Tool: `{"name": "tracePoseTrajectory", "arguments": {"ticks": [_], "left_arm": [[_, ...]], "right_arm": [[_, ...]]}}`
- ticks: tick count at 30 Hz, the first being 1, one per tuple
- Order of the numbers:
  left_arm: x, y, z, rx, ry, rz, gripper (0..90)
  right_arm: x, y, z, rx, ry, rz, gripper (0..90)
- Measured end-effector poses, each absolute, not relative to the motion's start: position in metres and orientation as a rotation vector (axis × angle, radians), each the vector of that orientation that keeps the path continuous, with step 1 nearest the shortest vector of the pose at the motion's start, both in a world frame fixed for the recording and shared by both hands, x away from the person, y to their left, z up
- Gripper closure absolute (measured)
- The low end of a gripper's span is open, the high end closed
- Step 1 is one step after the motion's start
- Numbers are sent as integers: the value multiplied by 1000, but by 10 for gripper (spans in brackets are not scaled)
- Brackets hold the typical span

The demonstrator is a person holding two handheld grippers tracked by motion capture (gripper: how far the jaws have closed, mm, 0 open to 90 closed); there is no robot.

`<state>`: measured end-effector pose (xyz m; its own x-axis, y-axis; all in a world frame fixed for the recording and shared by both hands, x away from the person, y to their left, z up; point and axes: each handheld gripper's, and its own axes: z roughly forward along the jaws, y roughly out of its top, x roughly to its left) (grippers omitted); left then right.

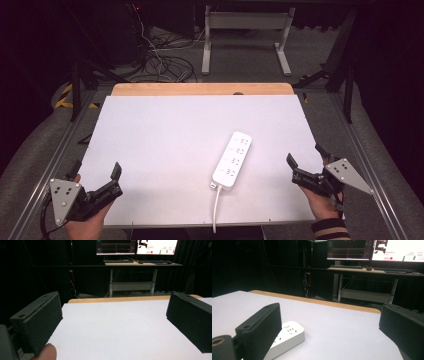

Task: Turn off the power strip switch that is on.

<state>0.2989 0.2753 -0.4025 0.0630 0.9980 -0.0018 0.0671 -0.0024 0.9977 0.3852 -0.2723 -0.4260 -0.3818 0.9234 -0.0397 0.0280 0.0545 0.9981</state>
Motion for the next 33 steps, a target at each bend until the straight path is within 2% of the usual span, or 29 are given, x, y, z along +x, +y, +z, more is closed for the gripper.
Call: {"name": "tracePoseTrajectory", "arguments": {"ticks": [21,29,30,31,33], "left_arm": [[298,276,-402,1286,1210,1129,11],[299,275,-403,1288,1207,1129,14],[299,276,-403,1291,1205,1130,15],[299,276,-403,1291,1205,1130,15],[299,275,-403,1295,1204,1128,16]], "right_arm": [[384,-272,-425,980,1531,1437,48],[383,-272,-424,968,1538,1441,83],[383,-272,-424,965,1540,1437,130],[382,-272,-424,952,1554,1440,217],[379,-272,-423,898,1580,1445,480]]}}
